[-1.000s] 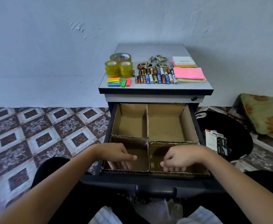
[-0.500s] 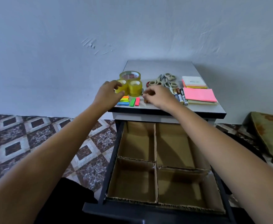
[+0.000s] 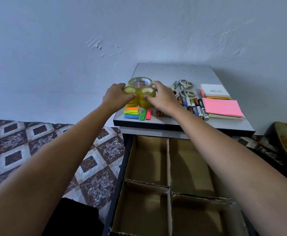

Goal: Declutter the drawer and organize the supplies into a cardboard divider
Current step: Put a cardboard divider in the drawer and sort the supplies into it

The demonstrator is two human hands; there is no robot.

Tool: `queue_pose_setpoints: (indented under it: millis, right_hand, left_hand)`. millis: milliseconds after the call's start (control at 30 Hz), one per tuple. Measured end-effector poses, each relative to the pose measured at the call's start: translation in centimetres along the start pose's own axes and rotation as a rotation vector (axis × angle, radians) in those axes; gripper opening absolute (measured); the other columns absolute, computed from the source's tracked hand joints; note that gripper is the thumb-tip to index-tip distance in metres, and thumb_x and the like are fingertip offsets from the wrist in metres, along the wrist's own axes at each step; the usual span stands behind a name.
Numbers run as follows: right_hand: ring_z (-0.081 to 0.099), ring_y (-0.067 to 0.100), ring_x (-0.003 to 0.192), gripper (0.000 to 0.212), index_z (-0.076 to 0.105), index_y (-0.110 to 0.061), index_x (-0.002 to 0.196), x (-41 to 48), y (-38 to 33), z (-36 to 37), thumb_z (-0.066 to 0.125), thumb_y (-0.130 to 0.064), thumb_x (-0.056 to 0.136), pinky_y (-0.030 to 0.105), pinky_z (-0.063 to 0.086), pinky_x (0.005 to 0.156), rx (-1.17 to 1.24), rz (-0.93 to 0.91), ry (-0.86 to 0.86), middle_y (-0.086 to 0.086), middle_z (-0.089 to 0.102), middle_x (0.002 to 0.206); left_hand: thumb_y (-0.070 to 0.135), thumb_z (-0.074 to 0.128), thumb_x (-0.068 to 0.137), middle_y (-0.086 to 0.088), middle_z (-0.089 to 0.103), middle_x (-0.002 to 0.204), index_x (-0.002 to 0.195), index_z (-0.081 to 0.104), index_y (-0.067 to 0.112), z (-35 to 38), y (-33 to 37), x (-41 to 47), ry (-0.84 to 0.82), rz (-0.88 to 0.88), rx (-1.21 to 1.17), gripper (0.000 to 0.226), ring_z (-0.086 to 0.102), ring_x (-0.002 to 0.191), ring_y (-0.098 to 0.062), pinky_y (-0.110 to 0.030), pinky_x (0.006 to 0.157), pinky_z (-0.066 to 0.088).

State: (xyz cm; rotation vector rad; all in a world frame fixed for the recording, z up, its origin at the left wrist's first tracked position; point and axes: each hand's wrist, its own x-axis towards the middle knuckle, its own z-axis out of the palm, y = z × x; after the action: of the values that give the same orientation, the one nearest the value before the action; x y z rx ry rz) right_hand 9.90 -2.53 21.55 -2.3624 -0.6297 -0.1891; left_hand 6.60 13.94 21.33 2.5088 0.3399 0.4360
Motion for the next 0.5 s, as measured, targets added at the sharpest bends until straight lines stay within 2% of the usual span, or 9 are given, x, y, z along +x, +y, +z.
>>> queue_pose_setpoints:
  millis: [133, 233, 333, 400, 433, 500]
  right_hand:
    - [0.044, 0.018, 0.129, 0.064, 0.036, -0.013, 0.142, -2.9, -0.2, -2.1, 0.063, -0.034, 0.088, 0.022, 0.034, 0.097, 0.161, 0.025, 0.102, 0.005, 0.045, 0.142]
    - [0.040, 0.009, 0.130, 0.062, 0.039, -0.018, 0.141, -7.1, 0.5, -3.5, 0.065, -0.033, 0.086, 0.015, 0.029, 0.094, 0.254, 0.041, 0.137, -0.003, 0.045, 0.141]
    - [0.040, 0.004, 0.125, 0.061, 0.040, -0.021, 0.140, -11.8, 1.8, -4.2, 0.066, -0.032, 0.085, 0.019, 0.034, 0.099, 0.307, 0.092, 0.132, -0.008, 0.046, 0.135]
    - [0.040, 0.002, 0.120, 0.061, 0.039, -0.025, 0.140, -14.3, 2.9, -4.0, 0.065, -0.033, 0.085, 0.022, 0.036, 0.099, 0.315, 0.149, 0.107, -0.013, 0.045, 0.127]
    - [0.041, 0.002, 0.119, 0.061, 0.039, -0.026, 0.140, -15.4, 3.5, -3.7, 0.065, -0.033, 0.085, 0.023, 0.037, 0.100, 0.317, 0.178, 0.096, -0.014, 0.044, 0.125]
    - [0.044, 0.005, 0.120, 0.062, 0.039, -0.026, 0.140, -16.9, 4.6, -3.0, 0.066, -0.033, 0.085, 0.026, 0.039, 0.102, 0.317, 0.221, 0.090, -0.011, 0.046, 0.128]
  left_hand:
    - [0.036, 0.064, 0.085, -0.007, 0.051, 0.130, 0.135, 0.048, 0.012, -1.2, 1.3, -3.2, 0.117, 0.081, -0.101, 0.058, 0.048, 0.118, -0.020, -0.029, 0.093, 0.037]
    - [0.029, 0.068, 0.083, -0.001, 0.051, 0.117, 0.131, 0.051, 0.012, -1.5, 2.1, -8.4, 0.091, 0.135, -0.229, 0.054, 0.047, 0.104, -0.010, -0.019, 0.084, 0.034]
    - [0.033, 0.069, 0.081, 0.006, 0.050, 0.112, 0.130, 0.050, 0.018, 0.6, 1.6, -13.7, -0.206, 0.150, -0.242, 0.054, 0.052, 0.098, -0.006, -0.020, 0.083, 0.044]
    - [0.035, 0.070, 0.080, 0.007, 0.051, 0.111, 0.125, 0.051, 0.023, 3.6, 0.7, -15.6, -0.408, 0.095, -0.162, 0.051, 0.053, 0.091, -0.002, -0.013, 0.074, 0.044]
    - [0.034, 0.070, 0.080, 0.006, 0.052, 0.112, 0.125, 0.052, 0.023, 5.4, 0.2, -16.1, -0.463, 0.058, -0.111, 0.050, 0.054, 0.091, -0.002, -0.011, 0.074, 0.043]
    - [0.029, 0.070, 0.080, -0.001, 0.056, 0.118, 0.121, 0.057, 0.017, 8.8, -0.6, -15.9, -0.520, 0.015, -0.039, 0.045, 0.054, 0.104, -0.011, -0.019, 0.084, 0.044]
